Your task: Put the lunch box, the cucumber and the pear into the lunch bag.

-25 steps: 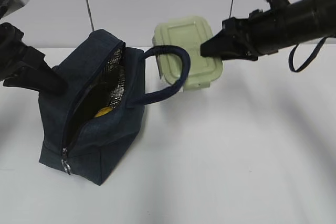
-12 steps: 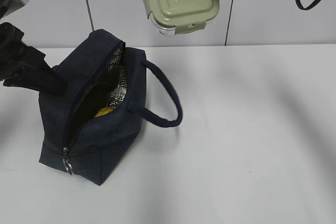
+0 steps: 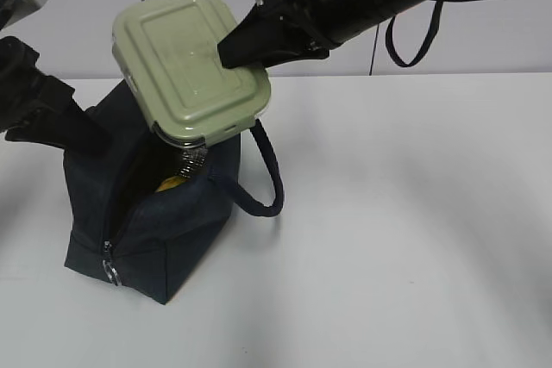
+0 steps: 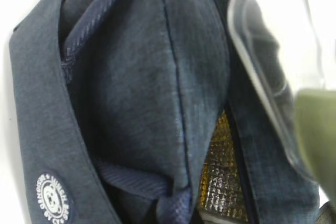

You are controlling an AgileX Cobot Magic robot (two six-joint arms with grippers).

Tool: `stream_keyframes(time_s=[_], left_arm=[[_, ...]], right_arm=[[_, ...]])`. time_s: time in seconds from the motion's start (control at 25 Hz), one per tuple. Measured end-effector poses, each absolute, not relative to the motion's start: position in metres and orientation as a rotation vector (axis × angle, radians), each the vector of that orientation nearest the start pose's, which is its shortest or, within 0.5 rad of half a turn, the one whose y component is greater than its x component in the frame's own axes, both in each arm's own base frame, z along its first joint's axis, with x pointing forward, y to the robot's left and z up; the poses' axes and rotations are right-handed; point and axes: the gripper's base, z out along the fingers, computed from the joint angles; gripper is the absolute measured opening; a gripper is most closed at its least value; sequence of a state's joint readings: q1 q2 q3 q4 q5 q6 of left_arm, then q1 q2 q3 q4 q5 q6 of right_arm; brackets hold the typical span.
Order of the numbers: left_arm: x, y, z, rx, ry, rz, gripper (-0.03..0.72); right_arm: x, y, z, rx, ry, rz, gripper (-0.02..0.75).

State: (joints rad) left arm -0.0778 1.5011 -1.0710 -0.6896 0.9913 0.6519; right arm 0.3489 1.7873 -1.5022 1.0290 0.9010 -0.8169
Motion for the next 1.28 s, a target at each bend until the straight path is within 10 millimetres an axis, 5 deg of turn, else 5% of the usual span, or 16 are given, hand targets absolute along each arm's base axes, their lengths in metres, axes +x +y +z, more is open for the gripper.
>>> stream_keyframes(time_s=[0.6, 1.0, 1.28], left_arm=[[0.285, -0.071, 0.272, 0.539, 2.599, -0.725, 0.006], [0.285, -0.072, 0.273, 0.529, 2.595, -0.748, 0.006], [0.284, -0.076, 0.273, 0.547, 2.594, -0.750, 0.006]], right_arm=[[0.355, 0.209, 0.278, -0.794, 2.359, 0.933, 0.258], [0.356, 0.197, 0.266, -0.734, 2.535, 0.724, 0.258], [0.365, 0.227, 0.251, -0.719, 2.534, 0.797, 0.258]])
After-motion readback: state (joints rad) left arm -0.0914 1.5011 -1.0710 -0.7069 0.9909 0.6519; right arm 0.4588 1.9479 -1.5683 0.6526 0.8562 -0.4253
